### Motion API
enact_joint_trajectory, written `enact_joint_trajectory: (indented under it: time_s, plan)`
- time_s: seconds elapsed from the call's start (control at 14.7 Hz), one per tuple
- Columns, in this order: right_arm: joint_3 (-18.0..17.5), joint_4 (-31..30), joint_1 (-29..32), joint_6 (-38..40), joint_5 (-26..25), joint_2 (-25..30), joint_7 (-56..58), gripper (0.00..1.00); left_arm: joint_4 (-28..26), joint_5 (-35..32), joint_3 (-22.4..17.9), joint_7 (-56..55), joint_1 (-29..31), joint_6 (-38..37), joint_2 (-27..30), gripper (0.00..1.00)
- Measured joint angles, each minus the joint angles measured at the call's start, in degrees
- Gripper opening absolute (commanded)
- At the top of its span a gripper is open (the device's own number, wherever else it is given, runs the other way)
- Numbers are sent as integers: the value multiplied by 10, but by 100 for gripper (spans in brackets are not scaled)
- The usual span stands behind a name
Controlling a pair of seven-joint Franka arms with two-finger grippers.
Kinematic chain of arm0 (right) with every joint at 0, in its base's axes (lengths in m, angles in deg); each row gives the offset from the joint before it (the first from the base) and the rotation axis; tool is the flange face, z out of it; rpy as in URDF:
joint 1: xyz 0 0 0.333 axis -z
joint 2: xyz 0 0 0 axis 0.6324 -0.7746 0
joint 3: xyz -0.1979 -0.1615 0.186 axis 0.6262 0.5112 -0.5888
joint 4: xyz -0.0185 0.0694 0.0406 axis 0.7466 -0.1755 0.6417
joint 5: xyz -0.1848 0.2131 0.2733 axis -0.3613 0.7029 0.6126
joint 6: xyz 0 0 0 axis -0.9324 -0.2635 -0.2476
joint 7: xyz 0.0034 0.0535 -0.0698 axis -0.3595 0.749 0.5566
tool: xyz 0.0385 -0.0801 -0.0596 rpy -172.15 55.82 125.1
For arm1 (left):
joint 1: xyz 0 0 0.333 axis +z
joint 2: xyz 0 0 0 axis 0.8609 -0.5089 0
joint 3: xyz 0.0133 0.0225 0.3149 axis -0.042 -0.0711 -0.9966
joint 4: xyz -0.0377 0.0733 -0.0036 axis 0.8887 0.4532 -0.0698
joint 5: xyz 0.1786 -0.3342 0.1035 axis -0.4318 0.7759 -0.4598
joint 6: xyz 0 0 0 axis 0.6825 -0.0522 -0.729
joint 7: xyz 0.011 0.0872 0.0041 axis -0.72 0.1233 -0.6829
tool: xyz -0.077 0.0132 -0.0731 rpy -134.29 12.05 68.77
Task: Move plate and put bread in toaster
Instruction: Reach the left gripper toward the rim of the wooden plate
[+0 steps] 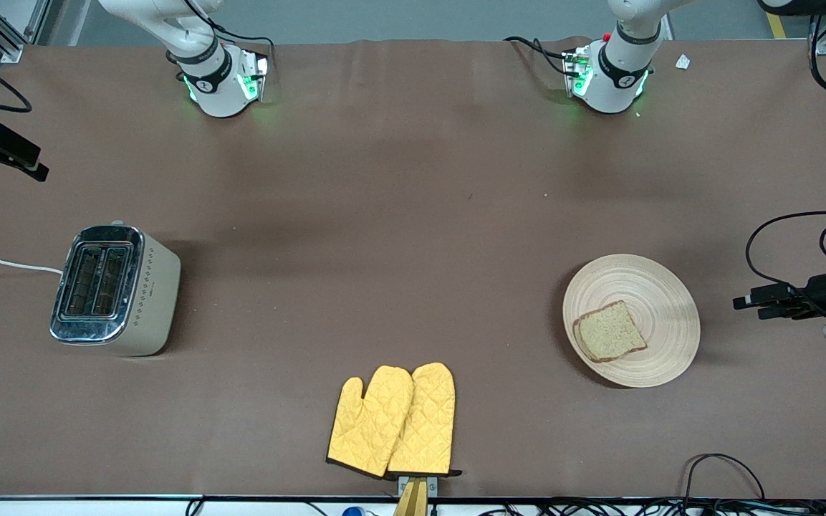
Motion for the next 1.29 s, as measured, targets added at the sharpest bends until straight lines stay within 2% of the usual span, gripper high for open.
enact_joint_trajectory:
  time_s: [0.34, 0.95, 1.29]
  plan:
    - [0, 0, 0, -1, 0, 0, 0, 100, 13, 44, 0, 16, 8, 0, -50, 60]
    - [1, -3, 1, -6, 0, -1, 0, 100, 14, 119, 6, 44, 10, 0, -106, 53]
    - [4, -17, 2, -15, 0, -1, 0, 100, 15, 145, 8, 56, 9, 0, -120, 35]
